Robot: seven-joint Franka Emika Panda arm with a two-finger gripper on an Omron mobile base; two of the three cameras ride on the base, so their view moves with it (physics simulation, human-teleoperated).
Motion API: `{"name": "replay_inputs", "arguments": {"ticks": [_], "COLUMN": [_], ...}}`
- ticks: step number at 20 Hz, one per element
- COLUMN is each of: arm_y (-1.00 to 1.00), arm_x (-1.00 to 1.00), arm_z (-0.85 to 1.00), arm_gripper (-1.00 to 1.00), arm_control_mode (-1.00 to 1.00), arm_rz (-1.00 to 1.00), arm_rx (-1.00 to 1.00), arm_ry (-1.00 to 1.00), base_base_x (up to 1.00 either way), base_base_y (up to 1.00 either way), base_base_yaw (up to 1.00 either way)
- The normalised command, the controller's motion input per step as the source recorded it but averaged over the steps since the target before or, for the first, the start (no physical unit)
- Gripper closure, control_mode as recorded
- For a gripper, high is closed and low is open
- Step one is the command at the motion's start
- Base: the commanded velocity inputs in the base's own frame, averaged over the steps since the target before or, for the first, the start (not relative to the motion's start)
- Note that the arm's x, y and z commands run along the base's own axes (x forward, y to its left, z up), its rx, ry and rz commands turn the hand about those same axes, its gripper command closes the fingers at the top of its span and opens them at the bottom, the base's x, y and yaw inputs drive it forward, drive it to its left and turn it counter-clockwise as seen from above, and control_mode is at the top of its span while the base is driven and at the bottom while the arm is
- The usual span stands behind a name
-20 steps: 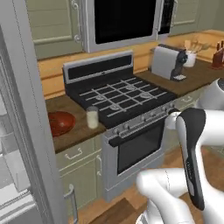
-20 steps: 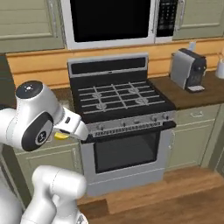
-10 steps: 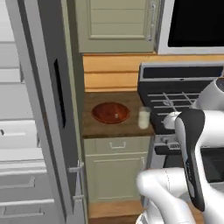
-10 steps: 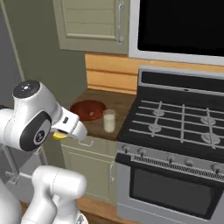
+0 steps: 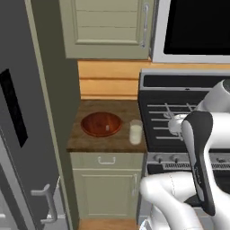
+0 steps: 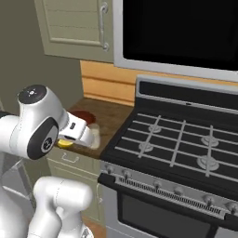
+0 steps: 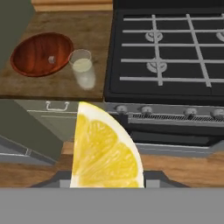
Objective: Grab a lemon wedge from the fridge and one ice cube from the ice bowl, and put them in the glass of lemonade.
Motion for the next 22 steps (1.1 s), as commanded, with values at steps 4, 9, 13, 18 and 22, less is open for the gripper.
{"name": "replay_inputs", "arguments": {"ticks": [4, 9, 13, 18, 22], "arm_y": [0.0, 0.0, 0.0, 0.0, 0.39], "arm_x": [0.0, 0.0, 0.0, 0.0, 0.42], "arm_z": [0.0, 0.0, 0.0, 0.0, -0.14], "arm_gripper": [1.0, 1.0, 1.0, 1.0, 1.0], "arm_control_mode": [1.0, 1.0, 1.0, 1.0, -1.0], "arm_rz": [0.0, 0.0, 0.0, 0.0, 0.04], "arm_rx": [0.0, 0.0, 0.0, 0.0, 0.0], "arm_ry": [0.0, 0.0, 0.0, 0.0, 0.04], "base_base_x": [0.8, 0.49, 0.0, 0.0, 0.02], "base_base_y": [0.02, 0.09, 0.0, 0.0, 0.0], "base_base_yaw": [-0.01, -0.01, 0.0, 0.0, 0.0]}}
